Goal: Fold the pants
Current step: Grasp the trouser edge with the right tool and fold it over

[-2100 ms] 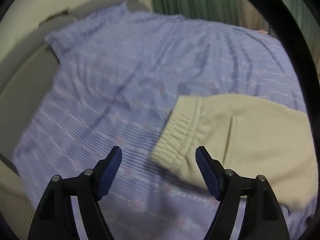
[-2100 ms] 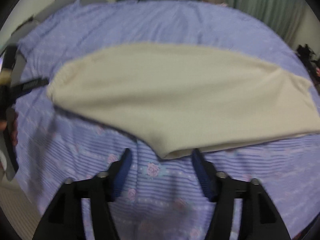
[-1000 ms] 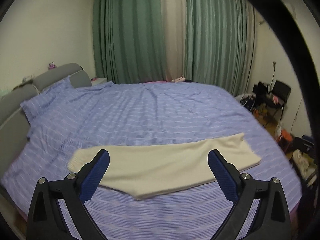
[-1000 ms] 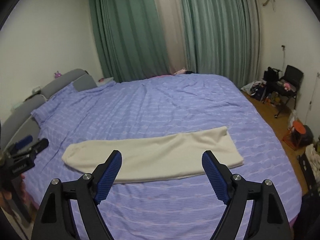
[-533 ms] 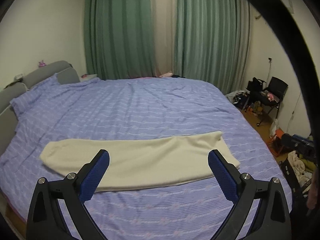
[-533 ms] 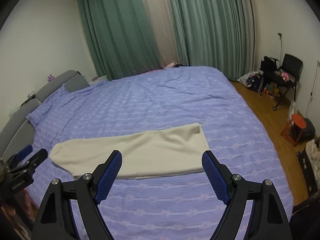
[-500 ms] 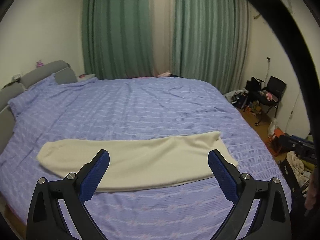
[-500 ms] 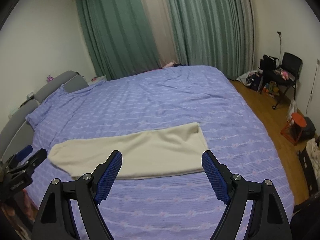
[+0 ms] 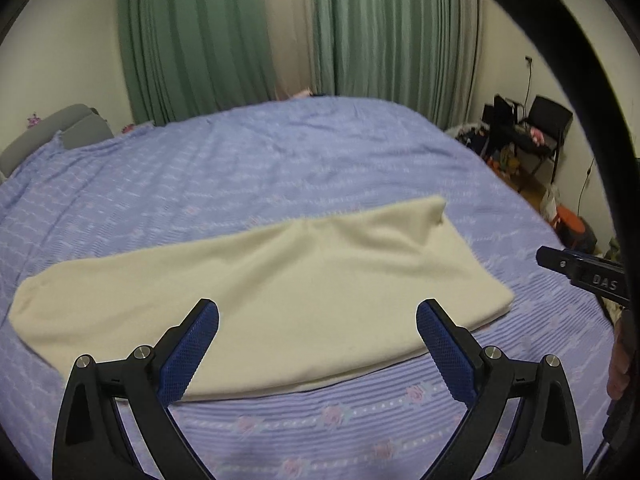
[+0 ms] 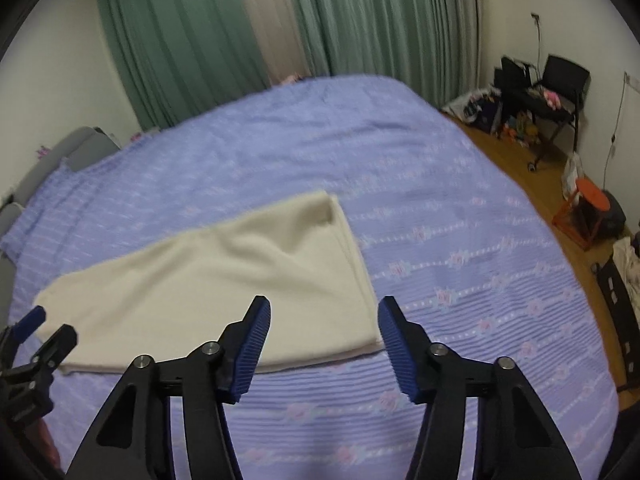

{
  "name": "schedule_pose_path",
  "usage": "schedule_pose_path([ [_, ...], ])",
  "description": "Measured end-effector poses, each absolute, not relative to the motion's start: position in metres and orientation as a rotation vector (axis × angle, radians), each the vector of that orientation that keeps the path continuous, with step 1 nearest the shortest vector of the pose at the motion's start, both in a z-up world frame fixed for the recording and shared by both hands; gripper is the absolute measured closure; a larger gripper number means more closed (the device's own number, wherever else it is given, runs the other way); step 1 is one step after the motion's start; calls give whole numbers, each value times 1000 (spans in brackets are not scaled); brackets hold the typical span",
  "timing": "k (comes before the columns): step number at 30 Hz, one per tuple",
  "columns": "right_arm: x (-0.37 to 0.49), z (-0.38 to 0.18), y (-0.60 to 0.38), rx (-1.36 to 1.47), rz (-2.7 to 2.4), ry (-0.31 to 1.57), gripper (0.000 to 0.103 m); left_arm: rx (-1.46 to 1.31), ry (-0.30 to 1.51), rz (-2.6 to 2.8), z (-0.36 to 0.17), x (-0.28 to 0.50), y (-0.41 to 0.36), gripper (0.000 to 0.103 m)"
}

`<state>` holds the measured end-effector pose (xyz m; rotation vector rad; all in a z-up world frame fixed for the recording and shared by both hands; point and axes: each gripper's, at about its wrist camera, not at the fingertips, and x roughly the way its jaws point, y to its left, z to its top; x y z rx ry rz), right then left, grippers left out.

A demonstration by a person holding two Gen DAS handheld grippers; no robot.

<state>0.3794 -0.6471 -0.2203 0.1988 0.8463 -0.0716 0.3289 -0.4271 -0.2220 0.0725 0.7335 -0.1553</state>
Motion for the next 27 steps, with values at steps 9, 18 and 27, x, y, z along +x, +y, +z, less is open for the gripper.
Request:
schedule_pose_path([
  [9, 417, -306, -675, 283, -104, 979, 58, 73, 796, -174, -269, 360, -461, 2],
  [18, 415, -307, -676, 188, -60, 983, 98, 76, 805, -214, -275, 376, -475, 2],
  [27, 406, -314, -717, 165, -260, 1027, 103, 65, 840, -240, -289, 385, -491, 2],
])
